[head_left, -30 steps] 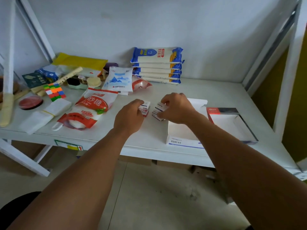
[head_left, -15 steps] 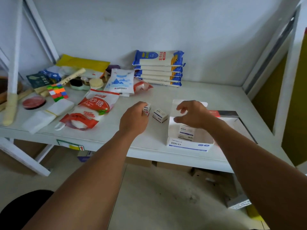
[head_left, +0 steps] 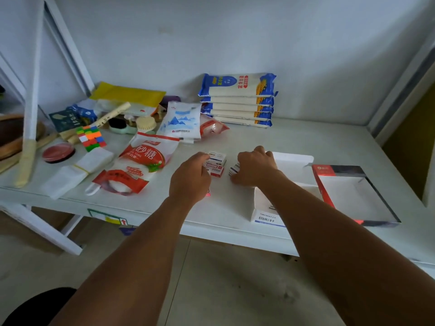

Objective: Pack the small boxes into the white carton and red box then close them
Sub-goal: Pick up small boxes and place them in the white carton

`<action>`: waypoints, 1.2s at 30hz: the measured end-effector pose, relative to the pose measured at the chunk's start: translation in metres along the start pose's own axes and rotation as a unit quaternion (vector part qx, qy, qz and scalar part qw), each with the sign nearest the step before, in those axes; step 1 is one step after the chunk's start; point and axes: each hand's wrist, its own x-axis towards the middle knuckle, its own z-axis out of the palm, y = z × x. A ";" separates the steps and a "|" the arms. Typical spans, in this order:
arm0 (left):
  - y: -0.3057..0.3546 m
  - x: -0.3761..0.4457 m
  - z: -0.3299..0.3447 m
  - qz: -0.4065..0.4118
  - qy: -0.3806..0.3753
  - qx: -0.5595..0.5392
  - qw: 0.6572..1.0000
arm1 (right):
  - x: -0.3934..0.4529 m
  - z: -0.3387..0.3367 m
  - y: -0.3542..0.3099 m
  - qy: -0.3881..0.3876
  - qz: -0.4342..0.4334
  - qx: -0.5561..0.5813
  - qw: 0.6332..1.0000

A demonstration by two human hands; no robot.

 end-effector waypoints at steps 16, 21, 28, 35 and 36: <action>0.032 -0.009 -0.012 0.019 0.002 -0.013 1.000 | -0.062 -0.063 0.054 0.118 0.091 0.351 0.924; 0.047 -0.017 -0.016 0.038 0.016 -0.006 0.999 | -0.083 -0.063 0.061 -0.042 0.128 0.291 0.947; 0.040 -0.016 -0.023 0.019 0.023 0.008 1.000 | -0.077 -0.046 0.049 0.033 0.170 0.224 0.959; 0.022 -0.007 -0.018 0.008 0.032 0.022 0.999 | -0.030 -0.039 -0.001 0.027 0.059 0.192 0.979; 0.019 -0.005 -0.016 0.014 0.024 0.028 0.999 | -0.022 -0.034 -0.008 0.027 0.046 0.185 0.981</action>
